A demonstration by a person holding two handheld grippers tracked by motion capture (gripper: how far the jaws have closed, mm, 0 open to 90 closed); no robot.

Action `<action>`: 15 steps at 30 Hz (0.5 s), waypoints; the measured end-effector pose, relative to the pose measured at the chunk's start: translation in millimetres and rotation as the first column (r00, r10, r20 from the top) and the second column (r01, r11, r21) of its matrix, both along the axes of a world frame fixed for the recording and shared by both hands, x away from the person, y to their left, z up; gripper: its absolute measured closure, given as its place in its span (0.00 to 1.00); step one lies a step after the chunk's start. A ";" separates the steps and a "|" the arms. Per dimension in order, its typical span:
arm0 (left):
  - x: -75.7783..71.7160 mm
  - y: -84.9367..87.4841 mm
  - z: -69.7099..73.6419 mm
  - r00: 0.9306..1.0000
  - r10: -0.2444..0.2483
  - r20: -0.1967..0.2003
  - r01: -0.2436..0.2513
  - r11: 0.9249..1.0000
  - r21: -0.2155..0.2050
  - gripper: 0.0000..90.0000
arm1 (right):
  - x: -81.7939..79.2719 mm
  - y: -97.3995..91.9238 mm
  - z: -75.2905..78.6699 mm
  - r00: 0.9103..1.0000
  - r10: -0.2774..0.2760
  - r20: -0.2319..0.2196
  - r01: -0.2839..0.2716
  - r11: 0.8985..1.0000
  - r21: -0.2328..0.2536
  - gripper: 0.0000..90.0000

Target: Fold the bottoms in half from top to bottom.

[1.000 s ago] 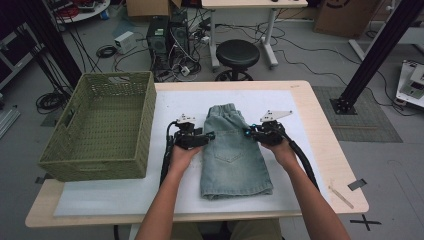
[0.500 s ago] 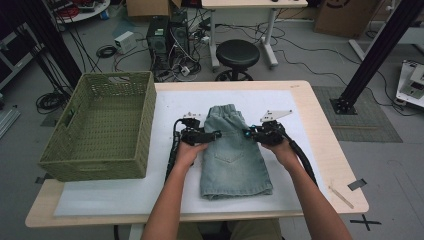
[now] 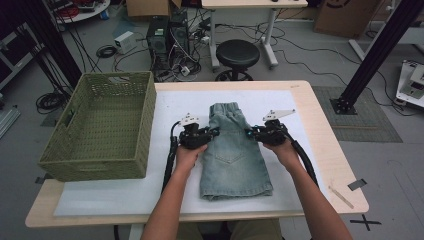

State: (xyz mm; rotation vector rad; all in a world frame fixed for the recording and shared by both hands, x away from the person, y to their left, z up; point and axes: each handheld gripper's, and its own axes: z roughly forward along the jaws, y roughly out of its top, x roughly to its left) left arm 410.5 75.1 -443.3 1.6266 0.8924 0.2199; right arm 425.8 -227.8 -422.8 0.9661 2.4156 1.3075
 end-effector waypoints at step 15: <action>-5.3 0.3 3.7 0.997 -0.046 0.067 0.046 0.999 -0.001 0.87 | -26.7 -10.0 12.4 0.995 -0.080 0.053 0.074 0.992 0.103 0.69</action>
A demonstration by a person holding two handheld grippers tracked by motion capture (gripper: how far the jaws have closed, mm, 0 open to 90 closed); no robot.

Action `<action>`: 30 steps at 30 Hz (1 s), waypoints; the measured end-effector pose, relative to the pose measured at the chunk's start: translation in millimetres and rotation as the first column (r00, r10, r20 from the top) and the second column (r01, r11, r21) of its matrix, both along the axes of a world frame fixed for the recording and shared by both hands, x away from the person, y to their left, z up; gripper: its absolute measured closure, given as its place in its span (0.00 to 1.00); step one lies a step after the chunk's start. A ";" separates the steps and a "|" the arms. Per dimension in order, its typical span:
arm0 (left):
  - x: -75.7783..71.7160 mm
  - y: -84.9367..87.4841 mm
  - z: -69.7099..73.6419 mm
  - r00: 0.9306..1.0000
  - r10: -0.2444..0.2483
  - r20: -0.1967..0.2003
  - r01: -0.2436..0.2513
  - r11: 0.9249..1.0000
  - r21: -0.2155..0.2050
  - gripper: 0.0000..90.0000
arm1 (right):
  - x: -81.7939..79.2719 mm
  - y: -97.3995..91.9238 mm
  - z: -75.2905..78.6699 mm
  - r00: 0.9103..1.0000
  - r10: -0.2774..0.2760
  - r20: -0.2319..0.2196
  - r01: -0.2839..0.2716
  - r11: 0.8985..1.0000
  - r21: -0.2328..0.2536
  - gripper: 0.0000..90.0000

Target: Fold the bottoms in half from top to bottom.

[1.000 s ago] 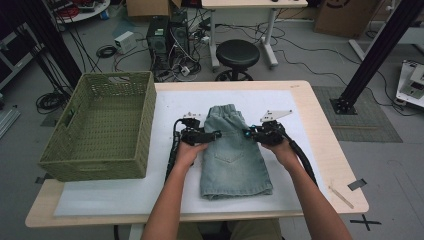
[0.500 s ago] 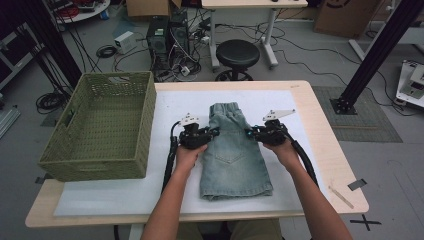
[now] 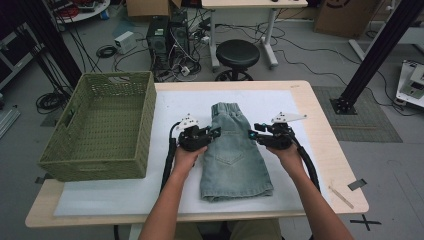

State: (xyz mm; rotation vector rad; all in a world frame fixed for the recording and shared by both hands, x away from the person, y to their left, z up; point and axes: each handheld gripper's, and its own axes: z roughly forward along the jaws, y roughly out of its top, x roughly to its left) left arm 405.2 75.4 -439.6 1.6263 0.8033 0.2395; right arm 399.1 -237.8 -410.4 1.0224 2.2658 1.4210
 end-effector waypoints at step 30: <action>-16.7 -2.7 8.9 0.994 -0.107 0.033 0.103 0.990 0.100 0.87 | -2.9 69.0 -23.2 0.978 0.147 -0.148 -0.186 0.938 -0.292 1.00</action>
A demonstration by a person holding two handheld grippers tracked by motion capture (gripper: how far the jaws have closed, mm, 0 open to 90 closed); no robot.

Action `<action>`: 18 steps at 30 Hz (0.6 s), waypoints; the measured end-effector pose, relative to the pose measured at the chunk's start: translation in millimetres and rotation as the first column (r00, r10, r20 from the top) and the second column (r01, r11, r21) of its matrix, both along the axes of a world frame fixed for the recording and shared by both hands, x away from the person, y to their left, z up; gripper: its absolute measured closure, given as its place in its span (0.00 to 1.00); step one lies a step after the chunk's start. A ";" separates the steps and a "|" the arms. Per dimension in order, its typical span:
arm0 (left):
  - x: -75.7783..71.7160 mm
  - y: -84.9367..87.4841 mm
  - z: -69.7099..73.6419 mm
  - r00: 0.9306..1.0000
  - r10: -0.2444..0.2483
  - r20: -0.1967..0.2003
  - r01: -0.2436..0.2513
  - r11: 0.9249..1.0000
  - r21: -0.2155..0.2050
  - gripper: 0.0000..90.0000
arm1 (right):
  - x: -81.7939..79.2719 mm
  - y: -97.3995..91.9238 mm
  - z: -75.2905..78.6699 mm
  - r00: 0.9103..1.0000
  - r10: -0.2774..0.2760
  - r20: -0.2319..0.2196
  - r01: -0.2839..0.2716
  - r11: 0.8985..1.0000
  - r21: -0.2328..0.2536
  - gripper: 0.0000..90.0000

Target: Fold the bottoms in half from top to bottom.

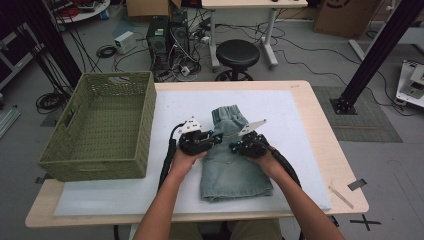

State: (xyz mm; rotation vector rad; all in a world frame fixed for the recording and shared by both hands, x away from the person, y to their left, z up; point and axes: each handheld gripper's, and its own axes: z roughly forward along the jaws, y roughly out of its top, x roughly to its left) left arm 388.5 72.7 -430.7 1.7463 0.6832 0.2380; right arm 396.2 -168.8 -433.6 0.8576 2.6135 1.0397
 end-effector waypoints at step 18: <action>-18.4 3.9 -2.7 0.999 -0.014 0.035 0.014 1.000 0.010 0.87 | 4.8 -79.3 16.5 0.989 -0.146 -0.005 0.142 0.954 0.263 0.71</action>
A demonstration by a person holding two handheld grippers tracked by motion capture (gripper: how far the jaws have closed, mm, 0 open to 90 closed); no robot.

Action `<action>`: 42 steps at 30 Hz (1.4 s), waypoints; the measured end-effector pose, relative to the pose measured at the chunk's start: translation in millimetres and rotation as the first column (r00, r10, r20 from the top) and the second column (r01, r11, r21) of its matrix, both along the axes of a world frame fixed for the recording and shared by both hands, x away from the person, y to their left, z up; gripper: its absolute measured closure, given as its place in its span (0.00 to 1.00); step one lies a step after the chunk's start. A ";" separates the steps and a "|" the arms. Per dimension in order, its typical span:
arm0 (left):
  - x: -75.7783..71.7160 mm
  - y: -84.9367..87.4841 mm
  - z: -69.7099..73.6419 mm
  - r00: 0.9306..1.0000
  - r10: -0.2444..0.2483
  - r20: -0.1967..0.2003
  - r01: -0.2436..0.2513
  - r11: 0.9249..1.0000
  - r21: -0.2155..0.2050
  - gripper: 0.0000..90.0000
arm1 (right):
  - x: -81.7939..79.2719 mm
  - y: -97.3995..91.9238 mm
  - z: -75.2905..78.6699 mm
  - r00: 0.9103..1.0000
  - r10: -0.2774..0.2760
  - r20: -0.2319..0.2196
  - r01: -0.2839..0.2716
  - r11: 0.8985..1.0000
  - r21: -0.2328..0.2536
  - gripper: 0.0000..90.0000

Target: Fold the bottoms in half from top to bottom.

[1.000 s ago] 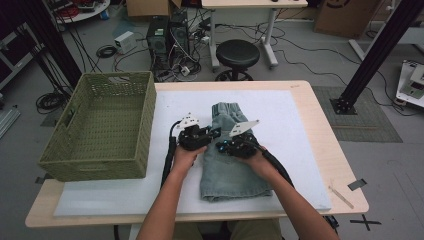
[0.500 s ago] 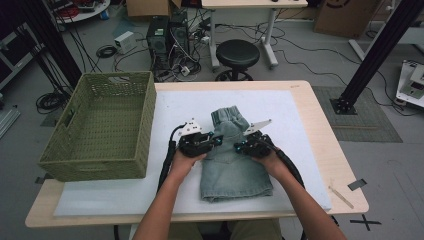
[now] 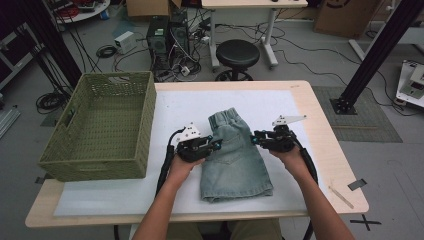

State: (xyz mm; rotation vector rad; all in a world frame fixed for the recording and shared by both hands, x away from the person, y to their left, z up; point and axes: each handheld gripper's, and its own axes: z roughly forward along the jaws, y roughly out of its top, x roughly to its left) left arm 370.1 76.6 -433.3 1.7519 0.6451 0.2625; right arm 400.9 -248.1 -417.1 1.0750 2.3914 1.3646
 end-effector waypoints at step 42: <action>-3.8 13.0 1.1 0.995 0.068 -0.073 -0.069 0.998 -0.010 0.82 | 12.5 1.2 17.2 0.988 0.154 0.035 -0.154 0.988 0.002 0.97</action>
